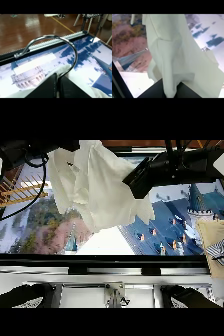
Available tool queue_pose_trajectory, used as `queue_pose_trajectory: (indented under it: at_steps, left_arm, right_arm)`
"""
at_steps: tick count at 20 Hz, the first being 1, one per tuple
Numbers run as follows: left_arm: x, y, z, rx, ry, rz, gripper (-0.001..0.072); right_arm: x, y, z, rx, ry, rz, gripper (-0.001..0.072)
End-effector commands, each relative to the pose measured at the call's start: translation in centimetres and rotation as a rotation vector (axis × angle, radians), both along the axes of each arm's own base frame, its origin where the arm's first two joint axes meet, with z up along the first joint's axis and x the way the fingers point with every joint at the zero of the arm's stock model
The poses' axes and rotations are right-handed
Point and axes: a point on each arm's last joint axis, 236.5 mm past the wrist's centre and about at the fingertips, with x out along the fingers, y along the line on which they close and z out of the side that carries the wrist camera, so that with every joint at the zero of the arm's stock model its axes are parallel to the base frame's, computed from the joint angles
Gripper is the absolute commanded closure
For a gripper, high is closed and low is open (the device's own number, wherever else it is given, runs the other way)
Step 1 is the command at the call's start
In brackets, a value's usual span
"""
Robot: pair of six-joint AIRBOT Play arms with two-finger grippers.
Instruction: Fold the shirts.
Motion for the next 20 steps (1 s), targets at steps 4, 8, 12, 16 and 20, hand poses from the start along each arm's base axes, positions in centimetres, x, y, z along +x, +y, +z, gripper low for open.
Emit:
queue_pose_trajectory:
  at_steps: [4, 8, 12, 16, 20]
  left_arm:
    - [0.3, 0.7, 0.1, 0.0, -0.002, 0.015, 0.0595]
    - [-0.1, 0.8, -0.2, 0.054, -0.017, 0.004, 0.0593]
    - [-0.3, 0.9, 0.1, 0.058, -0.025, 0.003, 0.0134]
    - [-0.3, 1.3, 0.3, 0.057, -0.03, 0.01, 0.0134]
    - [-1.2, 2.3, 1.9, 0.046, -0.06, 0.022, 0.0134]
  right_arm:
    - [0.6, 0.3, 1.1, 0.023, -0.059, 0.002, 0.0645]
    - [1.3, -0.1, 4.7, 0.088, -0.186, -0.039, 0.0646]
    - [0.9, -0.5, 5.9, 0.099, -0.221, -0.05, 0.0647]
    - [1.0, -0.6, 6.0, 0.097, -0.231, -0.054, 0.0648]
    - [2.3, -1.4, 6.5, 0.079, -0.284, -0.099, 0.0648]
